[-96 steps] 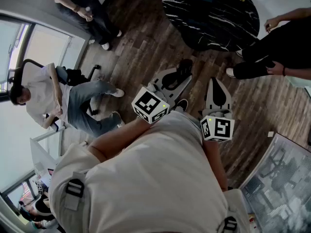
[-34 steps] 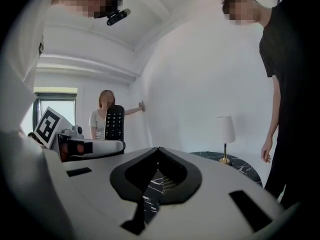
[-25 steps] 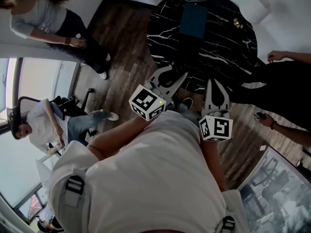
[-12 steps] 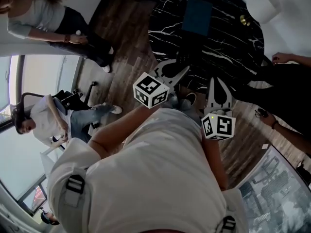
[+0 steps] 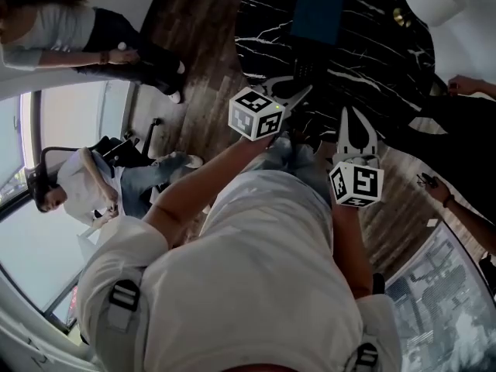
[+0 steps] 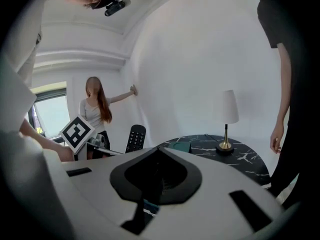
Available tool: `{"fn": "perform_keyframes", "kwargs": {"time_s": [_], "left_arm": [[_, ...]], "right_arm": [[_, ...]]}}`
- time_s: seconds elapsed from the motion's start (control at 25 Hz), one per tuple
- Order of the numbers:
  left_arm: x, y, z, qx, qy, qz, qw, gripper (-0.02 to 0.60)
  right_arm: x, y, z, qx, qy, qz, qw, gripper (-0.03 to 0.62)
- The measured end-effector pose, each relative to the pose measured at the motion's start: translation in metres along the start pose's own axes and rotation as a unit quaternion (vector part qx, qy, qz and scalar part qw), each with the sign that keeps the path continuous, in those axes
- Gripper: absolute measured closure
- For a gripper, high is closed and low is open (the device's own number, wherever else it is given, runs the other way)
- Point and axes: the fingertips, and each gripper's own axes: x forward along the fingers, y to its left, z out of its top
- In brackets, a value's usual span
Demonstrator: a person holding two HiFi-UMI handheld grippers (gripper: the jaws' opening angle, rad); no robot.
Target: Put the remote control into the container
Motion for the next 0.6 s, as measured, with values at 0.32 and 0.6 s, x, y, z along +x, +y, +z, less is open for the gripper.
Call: {"fn": "perform_keyframes", "kwargs": {"time_s": [0.32, 0.6], "left_arm": [[0.061, 0.058, -0.050, -0.030, 0.086, 0.025, 0.9955, 0.514], [0.112, 0.099, -0.088, -0.140, 0.152, 0.017, 0.9783, 0.514]], "right_arm": [[0.023, -0.015, -0.012, 0.015, 0.015, 0.004, 1.000, 0.583], [0.026, -0.017, -0.025, 0.038, 0.026, 0.006, 0.999, 0.583]]}}
